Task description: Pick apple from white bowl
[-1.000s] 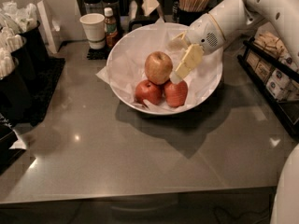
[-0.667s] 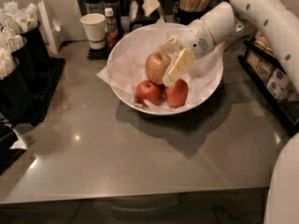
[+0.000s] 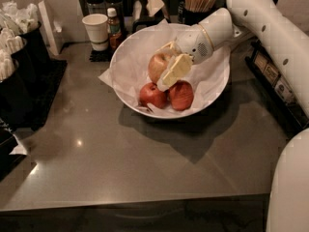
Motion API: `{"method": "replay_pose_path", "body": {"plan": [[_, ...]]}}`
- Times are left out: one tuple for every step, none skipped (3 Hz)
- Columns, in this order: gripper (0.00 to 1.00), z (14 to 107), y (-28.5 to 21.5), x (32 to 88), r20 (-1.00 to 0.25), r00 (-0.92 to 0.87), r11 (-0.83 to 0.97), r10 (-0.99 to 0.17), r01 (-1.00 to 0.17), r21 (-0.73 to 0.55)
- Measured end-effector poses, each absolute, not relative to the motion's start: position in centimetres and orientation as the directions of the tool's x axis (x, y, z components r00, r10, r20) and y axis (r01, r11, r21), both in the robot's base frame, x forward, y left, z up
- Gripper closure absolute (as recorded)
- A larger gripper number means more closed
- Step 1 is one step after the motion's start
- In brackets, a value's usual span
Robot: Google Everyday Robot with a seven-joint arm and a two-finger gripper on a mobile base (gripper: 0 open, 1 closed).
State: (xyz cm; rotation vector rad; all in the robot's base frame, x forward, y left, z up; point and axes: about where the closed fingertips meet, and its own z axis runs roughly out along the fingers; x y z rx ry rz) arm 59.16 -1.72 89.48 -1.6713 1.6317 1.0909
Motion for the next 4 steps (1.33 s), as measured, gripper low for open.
{"method": "replay_pose_path", "body": {"plan": [[0.42,89.5,-1.7,59.2,-0.844,-0.070,-0.106,-0.531,-0.983,0.148],[0.65,89.5,-1.7,59.2,-0.844,-0.070,-0.106,-0.531,-0.983,0.148],[0.88,90.0,-1.8,59.0,-0.845,-0.069,-0.106,-0.531,-0.983,0.147],[1.00,93.3,-1.7,57.0,-0.852,-0.016,-0.146,-0.523,-0.983,0.109]]}}
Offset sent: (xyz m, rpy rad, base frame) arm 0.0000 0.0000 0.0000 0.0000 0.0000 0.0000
